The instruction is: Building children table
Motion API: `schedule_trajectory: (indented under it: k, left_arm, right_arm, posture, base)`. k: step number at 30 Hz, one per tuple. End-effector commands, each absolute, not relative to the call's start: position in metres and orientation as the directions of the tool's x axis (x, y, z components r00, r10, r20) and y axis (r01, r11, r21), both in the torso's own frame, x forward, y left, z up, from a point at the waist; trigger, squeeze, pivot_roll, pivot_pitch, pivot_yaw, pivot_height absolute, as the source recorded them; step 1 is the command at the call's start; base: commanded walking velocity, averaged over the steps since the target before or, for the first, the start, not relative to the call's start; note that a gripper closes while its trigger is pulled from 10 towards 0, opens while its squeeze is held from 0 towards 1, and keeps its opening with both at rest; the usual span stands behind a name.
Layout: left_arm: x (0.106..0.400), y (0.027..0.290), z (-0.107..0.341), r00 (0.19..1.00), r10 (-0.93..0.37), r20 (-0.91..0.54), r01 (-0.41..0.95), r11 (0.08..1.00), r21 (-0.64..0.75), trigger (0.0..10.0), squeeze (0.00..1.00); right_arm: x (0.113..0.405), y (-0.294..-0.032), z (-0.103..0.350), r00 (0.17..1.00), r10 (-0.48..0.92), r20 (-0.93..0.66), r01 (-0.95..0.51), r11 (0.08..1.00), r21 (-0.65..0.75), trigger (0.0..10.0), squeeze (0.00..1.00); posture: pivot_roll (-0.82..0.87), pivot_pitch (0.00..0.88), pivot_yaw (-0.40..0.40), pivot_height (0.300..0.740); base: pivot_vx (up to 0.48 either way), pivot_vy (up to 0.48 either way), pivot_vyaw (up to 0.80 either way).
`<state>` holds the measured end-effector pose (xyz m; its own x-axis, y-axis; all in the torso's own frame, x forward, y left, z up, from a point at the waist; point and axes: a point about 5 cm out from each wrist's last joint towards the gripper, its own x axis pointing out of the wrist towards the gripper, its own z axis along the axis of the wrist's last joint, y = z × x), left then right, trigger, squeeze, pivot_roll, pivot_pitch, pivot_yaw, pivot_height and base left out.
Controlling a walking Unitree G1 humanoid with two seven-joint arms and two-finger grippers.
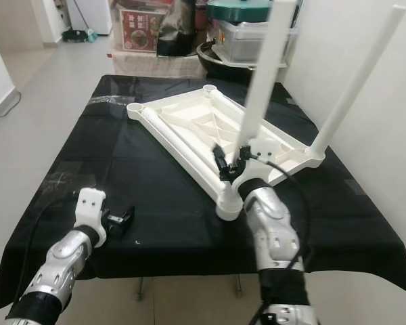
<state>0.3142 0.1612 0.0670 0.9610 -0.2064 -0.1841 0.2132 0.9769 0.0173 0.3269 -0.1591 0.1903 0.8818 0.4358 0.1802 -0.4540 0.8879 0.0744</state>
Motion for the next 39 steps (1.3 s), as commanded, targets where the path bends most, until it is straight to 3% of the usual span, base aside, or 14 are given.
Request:
schedule_trajectory:
  k: [1,4,5,6,15,17,18,21,30,31,33,34,35,39]
  left_arm:
    - [0.314,0.159,0.065,0.957,-0.217,-0.194,0.225,0.974,0.022,10.0,0.0]
    - [0.317,0.161,0.068,0.958,-0.217,-0.185,0.225,0.974,0.028,10.0,0.0]
    - [0.319,0.162,0.069,0.961,-0.209,-0.182,0.218,0.976,0.029,10.0,0.0]
    - [0.319,0.163,0.07,0.963,-0.203,-0.18,0.211,0.977,0.029,10.0,0.0]
    - [0.315,0.163,0.068,0.963,-0.204,-0.179,0.212,0.977,0.027,10.0,0.0]
    - [0.312,0.165,0.065,0.961,-0.203,-0.189,0.212,0.977,0.03,10.0,0.0]
    - [0.312,0.164,0.065,0.96,-0.206,-0.191,0.215,0.976,0.031,10.0,0.0]
    - [0.314,0.165,0.067,0.96,-0.209,-0.187,0.219,0.975,0.033,10.0,0.0]
    - [0.314,0.163,0.075,0.969,-0.203,-0.143,0.21,0.977,0.04,10.0,0.0]
    - [0.314,0.165,0.078,0.972,-0.2,-0.122,0.208,0.976,0.058,10.0,0.0]
    - [0.315,0.169,0.086,0.981,-0.18,-0.078,0.187,0.979,0.084,10.0,0.0]
    - [0.317,0.171,0.094,0.986,-0.164,-0.039,0.167,0.982,0.091,10.0,0.0]
    - [0.318,0.172,0.101,0.988,-0.153,0.0,0.152,0.984,0.097,10.0,0.0]
    - [0.32,0.172,0.124,0.982,-0.16,0.104,0.147,0.982,0.121,10.0,0.0]
  right_arm:
    - [0.323,-0.146,0.181,0.811,0.562,0.162,-0.579,0.811,0.081,10.0,0.0]
    - [0.319,-0.137,0.175,0.729,0.669,0.142,-0.682,0.727,0.076,8.7,0.0]
    - [0.316,-0.13,0.17,0.689,0.712,0.136,-0.723,0.687,0.066,1.5,0.0]
    - [0.311,-0.122,0.167,0.649,0.75,0.132,-0.76,0.647,0.064,0.0,0.0]
    - [0.298,-0.105,0.155,0.58,0.805,0.124,-0.814,0.573,0.093,0.0,0.0]
    - [0.31,-0.108,0.14,0.711,0.703,0.012,-0.702,0.709,0.067,0.0,0.0]
    - [0.329,-0.136,0.121,0.929,0.344,-0.137,-0.339,0.939,0.059,0.0,0.0]
    - [0.334,-0.18,0.099,0.935,-0.201,-0.293,0.2,0.979,-0.036,0.0,0.0]
    - [0.301,-0.185,0.111,0.896,-0.392,-0.21,0.378,0.92,-0.105,0.0,0.0]
    - [0.301,-0.178,0.114,0.92,-0.338,-0.2,0.327,0.941,-0.086,8.9,0.0]
    - [0.304,-0.169,0.116,0.946,-0.265,-0.189,0.263,0.964,-0.035,10.0,0.0]
    - [0.306,-0.167,0.12,0.957,-0.242,-0.16,0.243,0.97,-0.012,10.0,0.72]
    - [0.309,-0.164,0.126,0.97,-0.21,-0.124,0.214,0.977,0.018,10.0,1.0]
    - [0.318,-0.155,0.145,0.993,-0.097,-0.059,0.102,0.991,0.086,10.0,1.0]
  posture:
    - [0.1,0.0,-0.089,0.74]
    - [0.11,0.0,-0.095,0.74]
    - [0.12,0.0,-0.099,0.74]
    - [0.12,0.0,-0.101,0.74]
    - [0.13,0.0,-0.1,0.74]
    - [0.12,0.0,-0.093,0.74]
    - [0.12,0.0,-0.096,0.74]
    - [0.11,0.0,-0.095,0.74]
    - [0.1,0.0,-0.084,0.74]
    - [0.1,0.0,-0.079,0.74]
    - [0.09,0.0,-0.07,0.74]
    - [0.09,0.0,-0.071,0.74]
    - [0.1,0.0,-0.073,0.74]
    - [0.1,0.0,-0.081,0.74]
  base:
    - [0.0,0.0,0.0]
    - [0.0,0.0,0.0]
    - [0.0,0.0,0.0]
    - [0.0,0.0,0.0]
    - [0.0,0.0,0.0]
    - [0.0,0.0,0.0]
    - [0.0,0.0,0.0]
    - [0.0,0.0,0.0]
    - [0.0,0.0,0.0]
    - [0.0,0.0,0.0]
    - [0.0,0.0,0.0]
    - [0.0,0.0,0.0]
    - [0.0,0.0,0.0]
    - [0.0,0.0,0.0]
